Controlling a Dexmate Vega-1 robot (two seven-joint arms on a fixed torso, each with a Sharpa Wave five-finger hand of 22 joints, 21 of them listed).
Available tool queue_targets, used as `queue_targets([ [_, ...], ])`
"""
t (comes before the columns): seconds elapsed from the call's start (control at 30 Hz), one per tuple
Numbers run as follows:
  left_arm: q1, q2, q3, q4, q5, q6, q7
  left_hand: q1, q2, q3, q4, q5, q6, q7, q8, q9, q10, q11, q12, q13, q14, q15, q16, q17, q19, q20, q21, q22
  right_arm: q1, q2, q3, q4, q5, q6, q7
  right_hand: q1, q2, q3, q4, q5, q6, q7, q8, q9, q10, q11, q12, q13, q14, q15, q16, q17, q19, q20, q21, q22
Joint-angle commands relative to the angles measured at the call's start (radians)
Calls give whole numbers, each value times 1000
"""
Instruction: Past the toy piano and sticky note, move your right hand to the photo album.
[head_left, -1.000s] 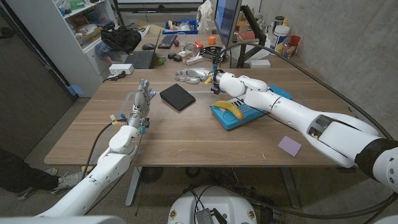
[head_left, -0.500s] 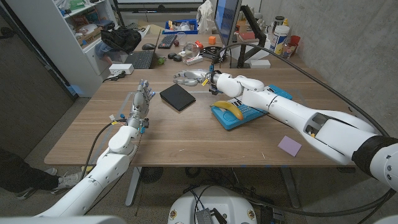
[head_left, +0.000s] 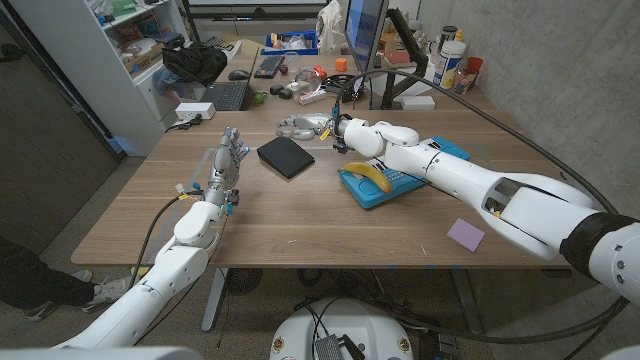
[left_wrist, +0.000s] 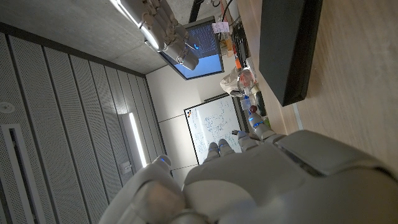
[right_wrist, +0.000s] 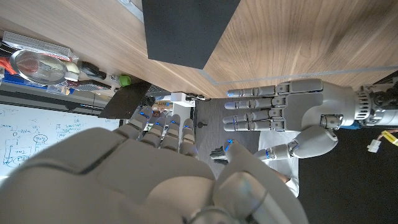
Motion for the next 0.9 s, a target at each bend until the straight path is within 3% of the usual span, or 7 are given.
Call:
queue_targets([
  [0.03,-3,-1,-2,11,-5,-4,-6,1,121,-5,0,6,-320,-2,5,4,-306,4,4,5,-386,-65,8,3,-317,-72,7,2,35,44,-42,76,-11,12,-10,-14,66,-4,-1,-2,-7,-2,-1,4,-1,1,2,4,-11,4,3,4,-6,-63,-3,6],
  [0.77,3,0,-7,14,-11,-10,-7,1,121,-6,0,6,-321,0,5,4,-308,4,4,5,-386,-63,8,3,-317,-72,7,2,74,91,-87,158,-20,23,-24,-22,66,-13,-4,1,-15,-1,2,4,-6,0,2,4,-12,4,3,2,-7,-63,-8,6],
  [0.9,6,1,-8,11,-10,-10,-4,1,121,-6,0,6,-321,-1,5,4,-309,4,4,5,-386,-64,8,3,-317,-72,7,2,78,96,-93,167,-22,22,-25,-23,67,-15,-5,2,-15,-15,3,4,-7,2,3,4,-13,6,3,1,-7,-63,-9,6],
])
